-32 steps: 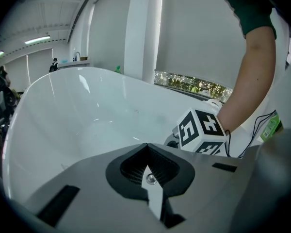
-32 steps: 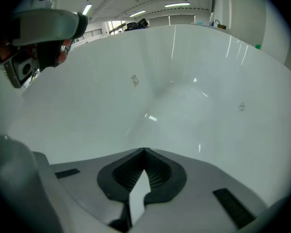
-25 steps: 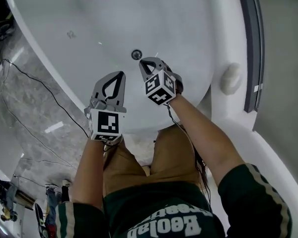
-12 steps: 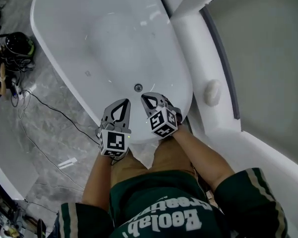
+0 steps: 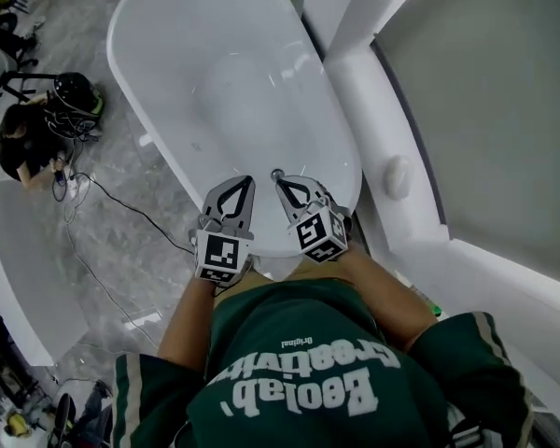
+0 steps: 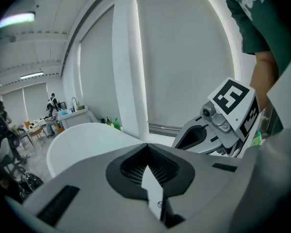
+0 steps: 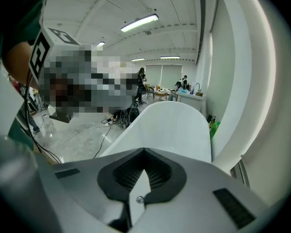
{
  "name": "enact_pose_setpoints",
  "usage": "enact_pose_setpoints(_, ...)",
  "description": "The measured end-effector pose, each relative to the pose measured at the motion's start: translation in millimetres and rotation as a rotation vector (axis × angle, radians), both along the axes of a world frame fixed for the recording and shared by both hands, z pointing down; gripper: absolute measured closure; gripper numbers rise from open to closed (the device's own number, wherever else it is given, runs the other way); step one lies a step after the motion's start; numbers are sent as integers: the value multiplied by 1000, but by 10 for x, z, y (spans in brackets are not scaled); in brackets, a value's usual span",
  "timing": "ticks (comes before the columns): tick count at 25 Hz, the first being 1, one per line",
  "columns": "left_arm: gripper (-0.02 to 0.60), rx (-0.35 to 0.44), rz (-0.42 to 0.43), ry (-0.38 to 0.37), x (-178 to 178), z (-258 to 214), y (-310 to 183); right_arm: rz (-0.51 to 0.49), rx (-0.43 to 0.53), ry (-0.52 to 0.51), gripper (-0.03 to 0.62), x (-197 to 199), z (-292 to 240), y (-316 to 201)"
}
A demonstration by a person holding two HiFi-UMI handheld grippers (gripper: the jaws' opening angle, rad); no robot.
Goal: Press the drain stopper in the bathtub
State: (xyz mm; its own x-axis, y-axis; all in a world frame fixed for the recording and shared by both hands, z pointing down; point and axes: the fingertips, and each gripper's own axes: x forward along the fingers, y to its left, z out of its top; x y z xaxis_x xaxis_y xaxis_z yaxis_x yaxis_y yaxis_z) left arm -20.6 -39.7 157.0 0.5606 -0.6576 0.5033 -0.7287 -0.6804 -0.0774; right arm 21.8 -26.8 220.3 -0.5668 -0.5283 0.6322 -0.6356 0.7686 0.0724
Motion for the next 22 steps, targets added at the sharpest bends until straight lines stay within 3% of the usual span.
enact_pose_setpoints(6,575,61,-13,34,-21,-498,209,-16,64,-140,583,-67,-689,157)
enact_pose_setpoints(15,575,227,27,165,138,-1324,338,-17,213,-361,583,11,-1851,175)
enact_pose_setpoints(22,575,249,53,207,203,-1613,394,-10,285,-460,583,116,-2266,258)
